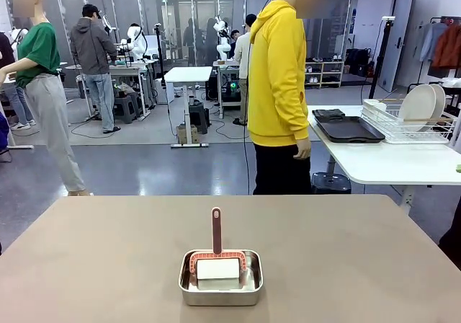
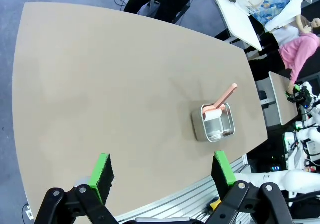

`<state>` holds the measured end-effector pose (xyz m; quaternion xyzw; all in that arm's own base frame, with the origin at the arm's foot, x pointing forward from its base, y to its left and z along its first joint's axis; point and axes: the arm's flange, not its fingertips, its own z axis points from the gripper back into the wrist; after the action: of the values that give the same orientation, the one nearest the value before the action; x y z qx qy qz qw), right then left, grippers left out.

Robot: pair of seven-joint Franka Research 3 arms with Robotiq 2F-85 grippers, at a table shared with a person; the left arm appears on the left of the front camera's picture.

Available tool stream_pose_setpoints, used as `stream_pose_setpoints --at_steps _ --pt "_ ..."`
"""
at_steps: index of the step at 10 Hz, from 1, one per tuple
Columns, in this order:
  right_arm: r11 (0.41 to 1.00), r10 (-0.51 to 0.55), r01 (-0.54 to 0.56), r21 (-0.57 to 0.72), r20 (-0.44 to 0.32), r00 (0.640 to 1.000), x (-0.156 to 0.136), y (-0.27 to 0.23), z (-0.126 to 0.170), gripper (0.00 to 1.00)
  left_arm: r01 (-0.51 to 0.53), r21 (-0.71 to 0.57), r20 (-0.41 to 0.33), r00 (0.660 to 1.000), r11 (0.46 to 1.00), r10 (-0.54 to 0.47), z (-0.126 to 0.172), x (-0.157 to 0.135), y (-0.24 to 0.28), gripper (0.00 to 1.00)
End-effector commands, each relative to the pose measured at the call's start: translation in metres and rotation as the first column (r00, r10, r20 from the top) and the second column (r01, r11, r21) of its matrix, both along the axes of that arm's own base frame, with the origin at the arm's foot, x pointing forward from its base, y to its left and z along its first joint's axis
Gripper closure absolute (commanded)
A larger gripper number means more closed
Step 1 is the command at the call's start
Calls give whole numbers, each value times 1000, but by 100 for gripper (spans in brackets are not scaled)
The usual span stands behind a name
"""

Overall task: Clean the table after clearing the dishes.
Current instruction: Place the Lint Roller back on top of the Airtight Container.

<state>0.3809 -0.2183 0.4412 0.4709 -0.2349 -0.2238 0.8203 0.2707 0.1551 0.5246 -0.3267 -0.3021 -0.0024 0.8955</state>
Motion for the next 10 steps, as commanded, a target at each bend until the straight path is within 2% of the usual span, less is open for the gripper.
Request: stream_pose_setpoints --at_steps 1,10 --pt "1000 10 -10 -8 -4 1000 -3 0 1 0 -18 -1 -6 1000 1000 18 -1 2 0 0" --pt "1000 10 -10 -8 -4 1000 -3 0 1 0 -18 -1 -6 1000 1000 18 -1 2 0 0"
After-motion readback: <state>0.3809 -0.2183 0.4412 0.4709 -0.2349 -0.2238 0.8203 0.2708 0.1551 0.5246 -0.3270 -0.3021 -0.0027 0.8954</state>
